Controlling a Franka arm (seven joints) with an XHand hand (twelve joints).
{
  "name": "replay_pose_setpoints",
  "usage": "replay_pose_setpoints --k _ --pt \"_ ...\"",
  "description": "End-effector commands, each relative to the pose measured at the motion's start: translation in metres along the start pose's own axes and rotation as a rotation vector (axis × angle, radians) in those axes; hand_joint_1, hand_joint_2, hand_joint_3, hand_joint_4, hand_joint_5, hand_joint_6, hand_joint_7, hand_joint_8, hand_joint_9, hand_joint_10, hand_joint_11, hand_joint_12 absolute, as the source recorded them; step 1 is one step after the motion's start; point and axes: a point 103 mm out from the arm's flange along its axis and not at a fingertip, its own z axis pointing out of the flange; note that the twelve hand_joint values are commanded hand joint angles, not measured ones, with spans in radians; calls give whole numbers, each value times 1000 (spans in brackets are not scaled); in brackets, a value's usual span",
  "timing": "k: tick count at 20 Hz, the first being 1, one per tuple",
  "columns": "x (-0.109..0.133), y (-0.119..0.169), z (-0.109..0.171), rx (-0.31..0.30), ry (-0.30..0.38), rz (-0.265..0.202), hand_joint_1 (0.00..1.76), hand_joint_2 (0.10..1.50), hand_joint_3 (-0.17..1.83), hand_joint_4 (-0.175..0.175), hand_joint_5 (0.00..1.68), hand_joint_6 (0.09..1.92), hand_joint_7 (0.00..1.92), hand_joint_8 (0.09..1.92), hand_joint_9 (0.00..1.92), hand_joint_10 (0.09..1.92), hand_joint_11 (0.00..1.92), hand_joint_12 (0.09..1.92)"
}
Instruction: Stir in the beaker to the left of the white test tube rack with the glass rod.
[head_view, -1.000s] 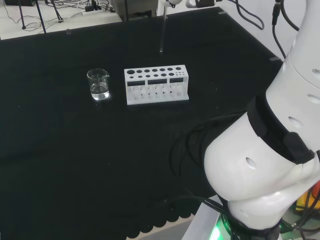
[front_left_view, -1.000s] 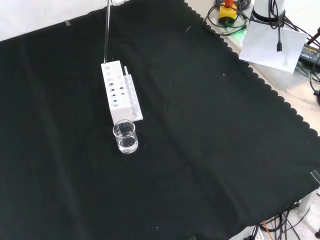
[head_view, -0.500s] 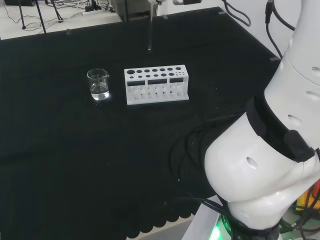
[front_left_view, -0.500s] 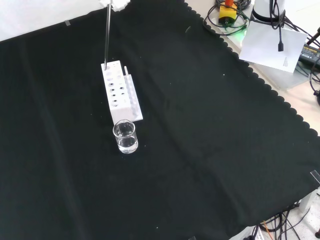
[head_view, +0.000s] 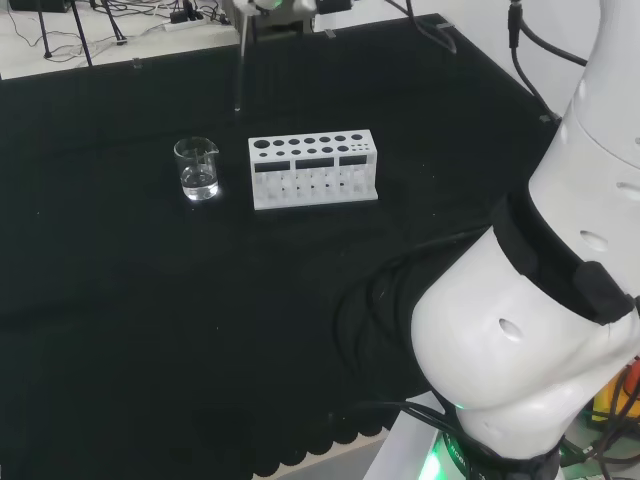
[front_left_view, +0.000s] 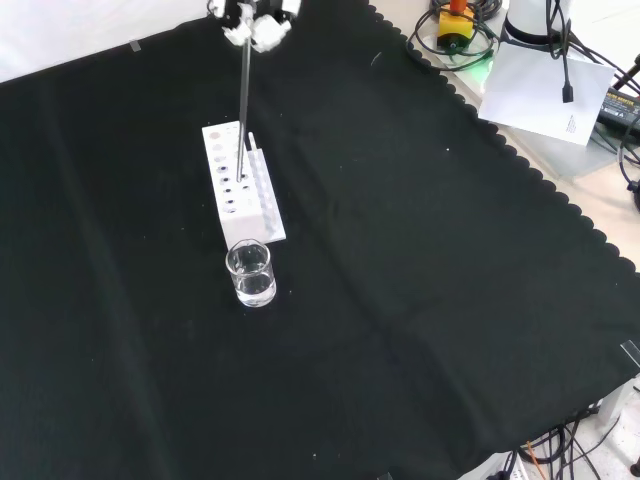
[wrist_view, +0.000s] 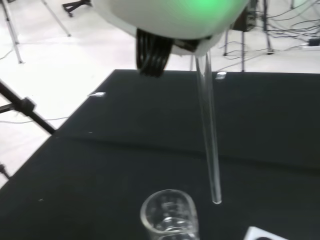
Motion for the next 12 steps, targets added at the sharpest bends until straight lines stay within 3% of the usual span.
replay_pose_setpoints --k 1,12 --pt "42 9 13 22 16 -73 1215 593 875 -175 1178 932 1435 1220 1721 930 1742 605" --pt "70 34 40 53 30 -128 1215 593 874 -175 1178 931 1435 1220 1722 930 1744 602"
